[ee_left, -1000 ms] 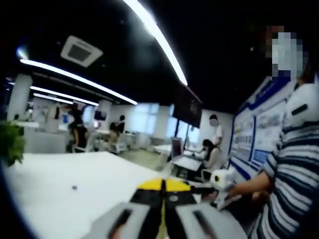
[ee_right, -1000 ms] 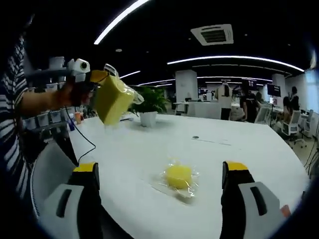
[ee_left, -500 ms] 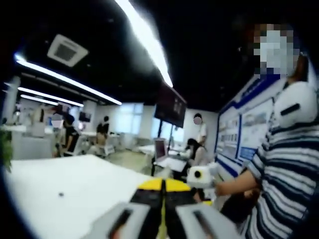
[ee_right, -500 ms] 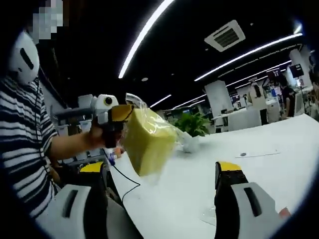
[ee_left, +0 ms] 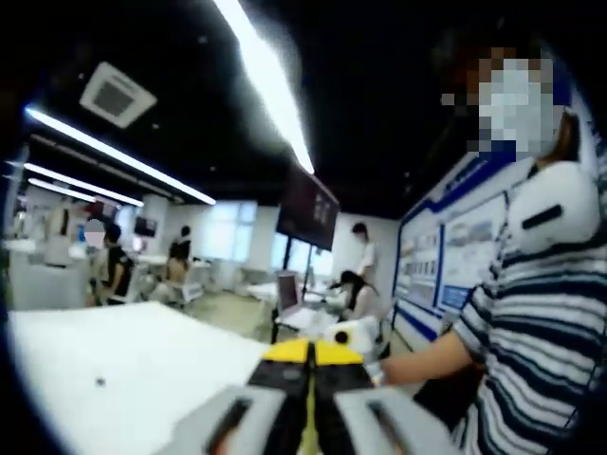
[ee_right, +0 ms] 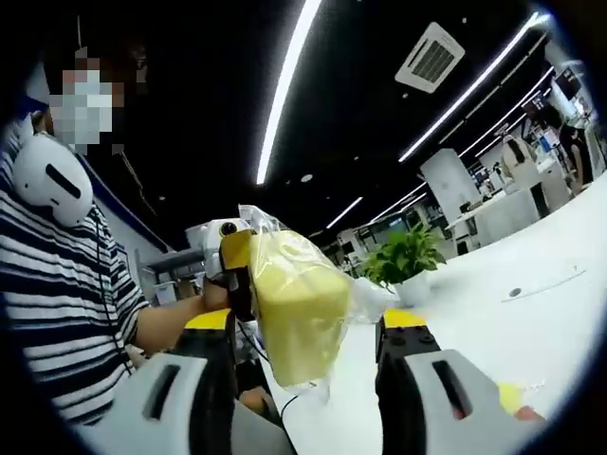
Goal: Compare the silicone blocks by pressing each to a similar depth, holding the contact briefly, and releasing to observe deformation and rebound differences across the visible hardness samples.
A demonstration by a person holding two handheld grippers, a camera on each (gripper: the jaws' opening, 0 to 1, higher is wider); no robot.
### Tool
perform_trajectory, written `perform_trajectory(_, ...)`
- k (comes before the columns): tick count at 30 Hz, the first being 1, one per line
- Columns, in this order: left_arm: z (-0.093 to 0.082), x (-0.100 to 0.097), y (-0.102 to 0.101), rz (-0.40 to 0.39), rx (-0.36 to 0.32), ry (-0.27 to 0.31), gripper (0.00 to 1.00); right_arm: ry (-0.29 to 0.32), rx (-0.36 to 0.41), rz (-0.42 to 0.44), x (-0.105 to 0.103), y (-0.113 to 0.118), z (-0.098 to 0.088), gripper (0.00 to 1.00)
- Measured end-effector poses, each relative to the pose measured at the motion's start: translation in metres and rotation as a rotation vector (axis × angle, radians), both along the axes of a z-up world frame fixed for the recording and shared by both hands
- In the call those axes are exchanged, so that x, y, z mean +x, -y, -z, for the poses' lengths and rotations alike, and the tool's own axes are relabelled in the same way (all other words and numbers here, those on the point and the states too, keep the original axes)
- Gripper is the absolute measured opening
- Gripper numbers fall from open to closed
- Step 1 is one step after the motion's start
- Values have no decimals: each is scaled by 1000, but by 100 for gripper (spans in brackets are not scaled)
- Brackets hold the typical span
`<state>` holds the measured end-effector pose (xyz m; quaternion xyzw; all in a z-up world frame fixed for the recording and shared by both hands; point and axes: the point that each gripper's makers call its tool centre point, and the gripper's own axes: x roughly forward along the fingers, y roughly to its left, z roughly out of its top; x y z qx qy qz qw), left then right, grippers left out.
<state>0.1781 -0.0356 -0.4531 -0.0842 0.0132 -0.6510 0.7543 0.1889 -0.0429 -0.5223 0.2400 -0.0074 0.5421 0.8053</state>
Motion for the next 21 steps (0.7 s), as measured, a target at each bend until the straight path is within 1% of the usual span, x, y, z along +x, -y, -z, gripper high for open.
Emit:
perform_trajectory(5, 1, -2, 4, 14, -9, -10, 0, -5, 50, -13, 2, 0, -6, 45)
perform_trajectory(7, 2, -1, 5, 13, -7, -11, 0, -11, 57, -22, 2, -1, -8, 40)
perform_trajectory(9, 3, -1, 4, 11, -8, -14, 0, -5, 45, -40, -1, -4, -7, 34)
perform_trajectory(10, 4, -1, 4, 8, -10, -17, 0, 0, 29, -41, -1, -5, -5, 33)
perform_trajectory(13, 6, 1, 0, -2, -19, -28, 0, -3, 23, -45, -1, -6, -5, 31)
perform_trajectory(14, 6, 1, -1, -2, -21, -30, 0, 10, 7, -48, -1, -9, -5, 30)
perform_trajectory(16, 7, 1, -4, -12, -24, -32, 0, -6, 0, -65, -1, -12, -5, 28)
perform_trajectory(19, 7, 5, -10, -39, -32, -34, 0, 1, -31, -69, -1, -16, -5, 26)
perform_trajectory(21, 7, 7, -14, -51, -49, -46, 0, -1, -49, -69, 1, -19, -6, 24)
